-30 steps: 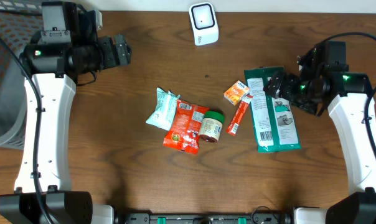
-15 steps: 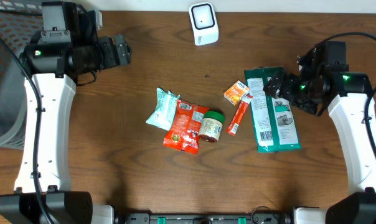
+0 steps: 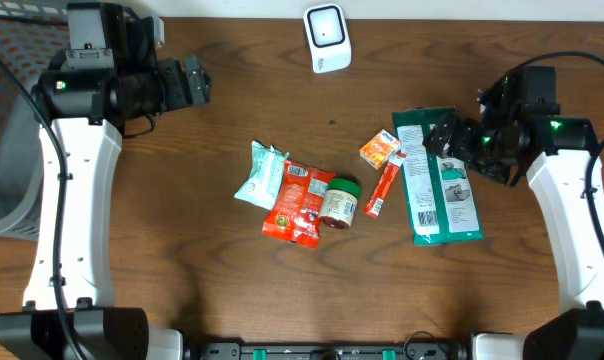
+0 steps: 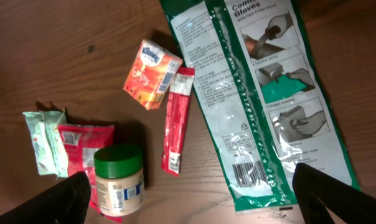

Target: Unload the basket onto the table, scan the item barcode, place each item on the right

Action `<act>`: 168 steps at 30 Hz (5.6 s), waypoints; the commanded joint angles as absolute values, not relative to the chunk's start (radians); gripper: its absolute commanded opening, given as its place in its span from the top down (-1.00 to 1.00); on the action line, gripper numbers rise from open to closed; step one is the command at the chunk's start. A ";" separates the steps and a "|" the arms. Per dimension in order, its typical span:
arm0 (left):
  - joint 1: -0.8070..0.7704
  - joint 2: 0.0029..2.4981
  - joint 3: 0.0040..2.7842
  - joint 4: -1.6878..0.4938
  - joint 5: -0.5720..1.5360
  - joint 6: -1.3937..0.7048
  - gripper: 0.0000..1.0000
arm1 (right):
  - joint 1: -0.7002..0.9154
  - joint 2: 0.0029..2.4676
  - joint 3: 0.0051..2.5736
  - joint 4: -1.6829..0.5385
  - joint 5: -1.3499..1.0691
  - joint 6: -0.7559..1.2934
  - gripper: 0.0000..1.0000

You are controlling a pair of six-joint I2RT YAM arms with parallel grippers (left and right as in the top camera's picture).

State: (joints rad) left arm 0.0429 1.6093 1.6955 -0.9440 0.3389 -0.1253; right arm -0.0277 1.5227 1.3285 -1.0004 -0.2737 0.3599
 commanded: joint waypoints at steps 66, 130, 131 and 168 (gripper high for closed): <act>0.043 1.614 1.706 -0.949 0.351 -0.116 -0.94 | 0.150 2.061 1.537 -0.859 -0.218 0.650 0.20; 0.043 1.614 1.706 -0.949 0.351 -0.116 -0.94 | 0.230 2.003 1.475 -0.748 -0.083 0.495 0.98; 0.043 1.614 1.706 -0.949 0.351 -0.116 -0.94 | 0.233 1.985 1.482 -0.752 -0.083 0.471 0.98; 0.043 1.614 1.706 -0.949 0.351 -0.116 -0.94 | 0.108 1.857 1.418 -0.816 -0.220 0.508 0.17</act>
